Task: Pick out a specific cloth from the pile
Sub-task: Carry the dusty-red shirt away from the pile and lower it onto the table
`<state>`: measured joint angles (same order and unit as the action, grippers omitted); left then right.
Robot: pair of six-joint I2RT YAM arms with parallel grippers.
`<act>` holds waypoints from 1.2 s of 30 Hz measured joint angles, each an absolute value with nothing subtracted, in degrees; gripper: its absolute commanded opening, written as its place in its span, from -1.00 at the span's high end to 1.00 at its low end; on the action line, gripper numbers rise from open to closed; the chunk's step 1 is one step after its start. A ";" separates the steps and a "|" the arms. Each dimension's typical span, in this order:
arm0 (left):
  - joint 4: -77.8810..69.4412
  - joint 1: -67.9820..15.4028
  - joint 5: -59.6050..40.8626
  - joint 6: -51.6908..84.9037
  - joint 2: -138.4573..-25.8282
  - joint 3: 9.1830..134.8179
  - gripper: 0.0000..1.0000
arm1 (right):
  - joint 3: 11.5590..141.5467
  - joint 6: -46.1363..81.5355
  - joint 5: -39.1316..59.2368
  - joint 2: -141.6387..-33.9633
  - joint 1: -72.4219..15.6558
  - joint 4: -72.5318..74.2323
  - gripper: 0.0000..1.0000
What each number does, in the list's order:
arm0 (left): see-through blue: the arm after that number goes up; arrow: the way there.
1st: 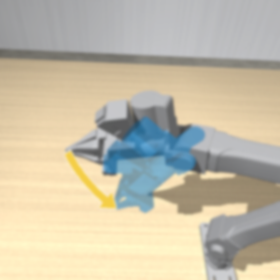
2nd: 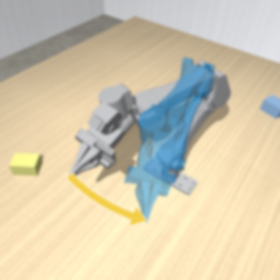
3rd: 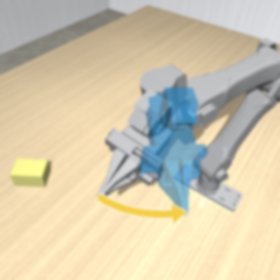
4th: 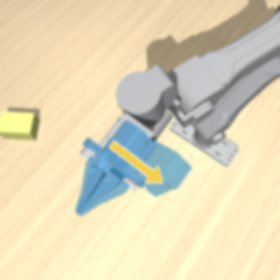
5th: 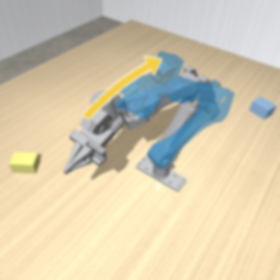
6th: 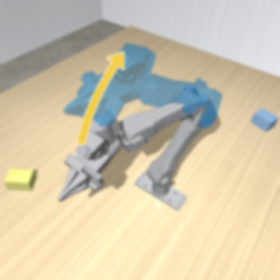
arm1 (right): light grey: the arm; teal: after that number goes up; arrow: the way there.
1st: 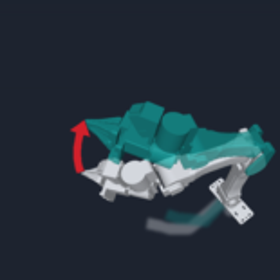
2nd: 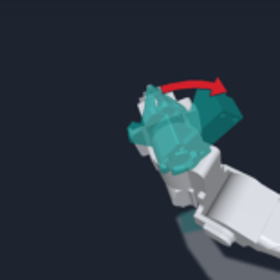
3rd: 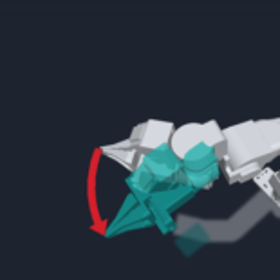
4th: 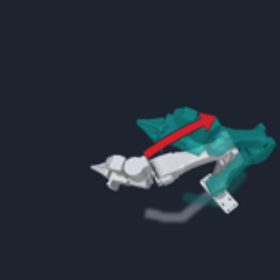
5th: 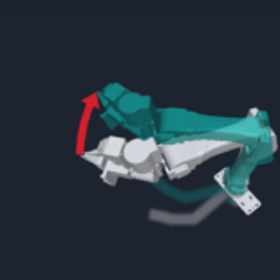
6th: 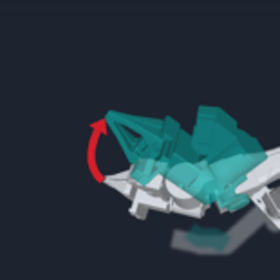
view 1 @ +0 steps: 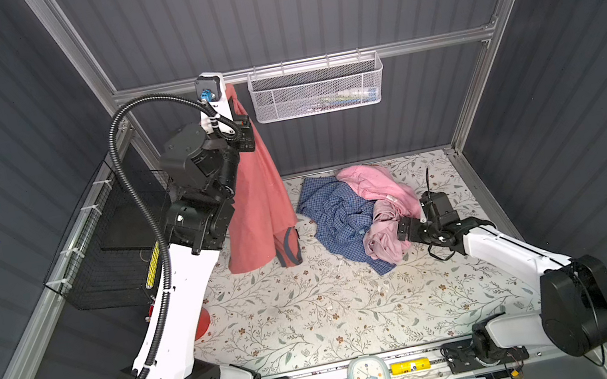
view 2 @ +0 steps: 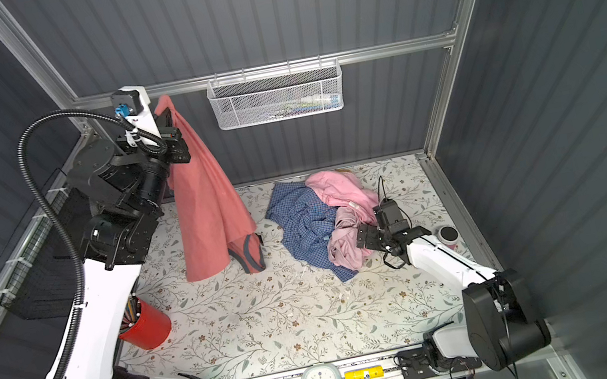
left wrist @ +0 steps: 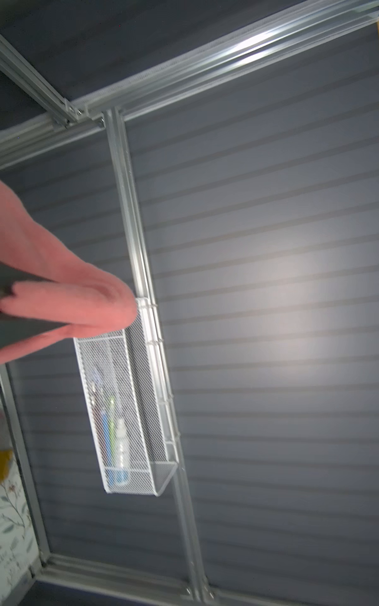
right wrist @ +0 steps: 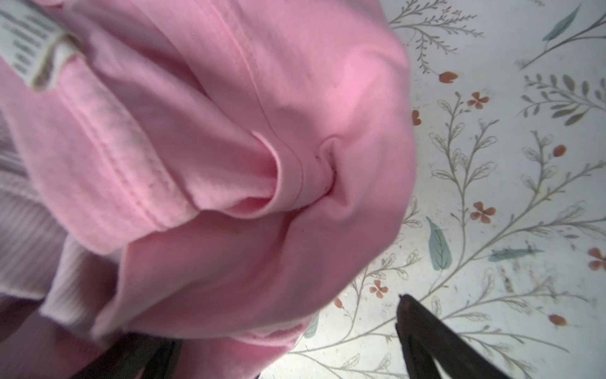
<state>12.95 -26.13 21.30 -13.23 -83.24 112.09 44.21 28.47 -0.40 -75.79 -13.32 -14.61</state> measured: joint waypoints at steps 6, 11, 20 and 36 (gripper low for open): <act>14.90 -15.09 20.51 -12.95 -84.93 107.39 1.00 | 44.21 28.47 -0.38 -75.79 -13.32 -14.63 -0.98; 15.99 -8.84 19.25 -13.32 -87.37 107.11 1.00 | 44.21 28.47 -0.36 -75.79 -13.32 -14.63 -0.98; 17.67 -3.53 15.07 -13.61 -90.56 108.22 1.00 | 44.21 28.47 -0.36 -75.79 -13.32 -14.68 -0.98; 17.12 -3.01 2.33 -3.01 -91.42 91.64 1.00 | 44.73 28.45 -0.23 -76.64 -13.74 -14.90 -0.98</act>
<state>17.12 -3.01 2.33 -3.01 -91.42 91.64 44.73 28.45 -0.23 -76.64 -13.74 -14.90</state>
